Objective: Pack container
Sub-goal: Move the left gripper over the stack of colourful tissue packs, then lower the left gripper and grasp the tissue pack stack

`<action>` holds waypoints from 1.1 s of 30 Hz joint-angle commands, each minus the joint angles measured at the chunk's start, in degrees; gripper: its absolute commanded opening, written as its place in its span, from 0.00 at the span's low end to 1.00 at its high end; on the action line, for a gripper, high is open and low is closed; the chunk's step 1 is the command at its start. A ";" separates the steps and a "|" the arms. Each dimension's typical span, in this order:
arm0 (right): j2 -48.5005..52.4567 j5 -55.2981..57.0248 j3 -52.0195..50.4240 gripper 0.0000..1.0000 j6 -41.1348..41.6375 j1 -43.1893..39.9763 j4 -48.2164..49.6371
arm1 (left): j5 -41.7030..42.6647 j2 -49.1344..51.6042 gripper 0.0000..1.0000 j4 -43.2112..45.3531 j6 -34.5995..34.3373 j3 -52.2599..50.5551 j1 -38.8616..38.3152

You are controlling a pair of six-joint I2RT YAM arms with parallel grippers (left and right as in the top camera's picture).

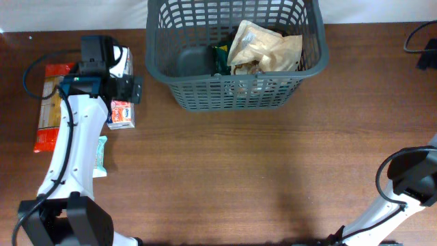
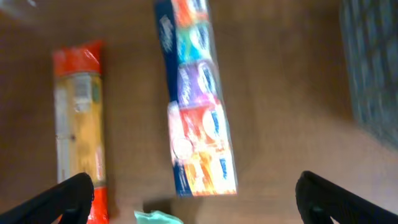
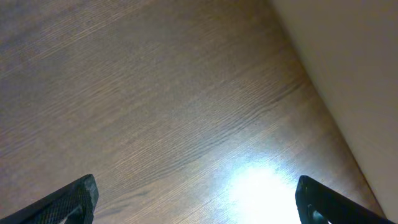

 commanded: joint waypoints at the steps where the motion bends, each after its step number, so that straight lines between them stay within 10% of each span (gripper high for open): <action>1: -1.27 -0.11 0.31 0.99 0.33 0.09 -0.02 | -0.72 -1.14 0.99 3.17 -1.57 2.14 1.01; 33: -1.27 -0.11 0.31 0.99 0.33 0.09 -0.02 | 12.74 12.90 0.99 12.92 -3.93 2.12 9.22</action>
